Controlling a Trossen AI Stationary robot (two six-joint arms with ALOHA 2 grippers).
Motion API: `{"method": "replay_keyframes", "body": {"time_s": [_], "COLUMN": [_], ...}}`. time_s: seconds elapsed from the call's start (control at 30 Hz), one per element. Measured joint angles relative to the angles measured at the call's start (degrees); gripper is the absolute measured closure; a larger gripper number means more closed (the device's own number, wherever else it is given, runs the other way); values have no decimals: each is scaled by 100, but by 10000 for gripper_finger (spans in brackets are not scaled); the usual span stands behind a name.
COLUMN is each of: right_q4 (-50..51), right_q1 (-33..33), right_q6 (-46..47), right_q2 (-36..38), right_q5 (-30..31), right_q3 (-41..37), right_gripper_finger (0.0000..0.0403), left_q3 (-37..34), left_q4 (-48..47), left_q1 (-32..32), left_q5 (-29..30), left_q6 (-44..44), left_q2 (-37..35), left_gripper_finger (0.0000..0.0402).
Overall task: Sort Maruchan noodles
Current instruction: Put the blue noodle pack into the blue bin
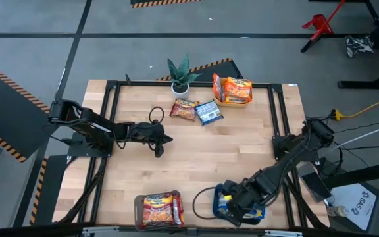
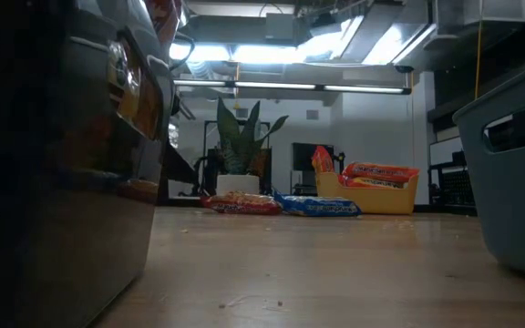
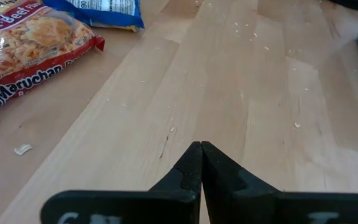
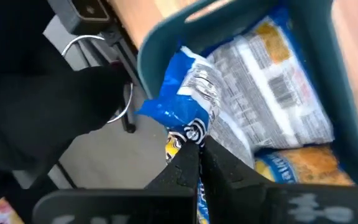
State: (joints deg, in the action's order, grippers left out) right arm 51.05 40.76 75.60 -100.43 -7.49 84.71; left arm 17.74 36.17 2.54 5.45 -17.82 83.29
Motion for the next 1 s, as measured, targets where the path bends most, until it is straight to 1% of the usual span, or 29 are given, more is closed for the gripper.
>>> {"method": "replay_keyframes", "body": {"time_s": [0.23, 0.3, 0.43, 0.5, 0.63, 0.77, 1.0], "right_q4": [116, 194, -82, -180, -153, -120, -30], "right_q1": [-288, -363, -458, -448, -441, -493, -517], "right_q6": [-388, -463, -510, -547, -628, -854, -1032], "right_q2": [-1, -1, 1, 1, 6, 7, 7], "right_q5": [-131, -341, -959, -1050, -782, -673, -202], "right_q3": [-2, -25, -266, -304, -368, -374, -382], "right_gripper_finger": [403, 403, 403, 403, 403, 403, 399], "left_q3": [0, 0, 0, 0, 0, 0, 1], "left_q4": [-25, -25, -39, -60, -67, -69, -67], "left_q1": [-1, -1, -1, 1, -1, -1, 0], "left_q5": [0, 0, 0, 0, 2, 2, 4], "left_q6": [39, 40, 40, 40, 42, 42, 42], "left_q2": [0, 0, 0, 0, 0, 0, 0], "left_gripper_finger": [401, 401, 401, 401, 401, 401, 401]}}
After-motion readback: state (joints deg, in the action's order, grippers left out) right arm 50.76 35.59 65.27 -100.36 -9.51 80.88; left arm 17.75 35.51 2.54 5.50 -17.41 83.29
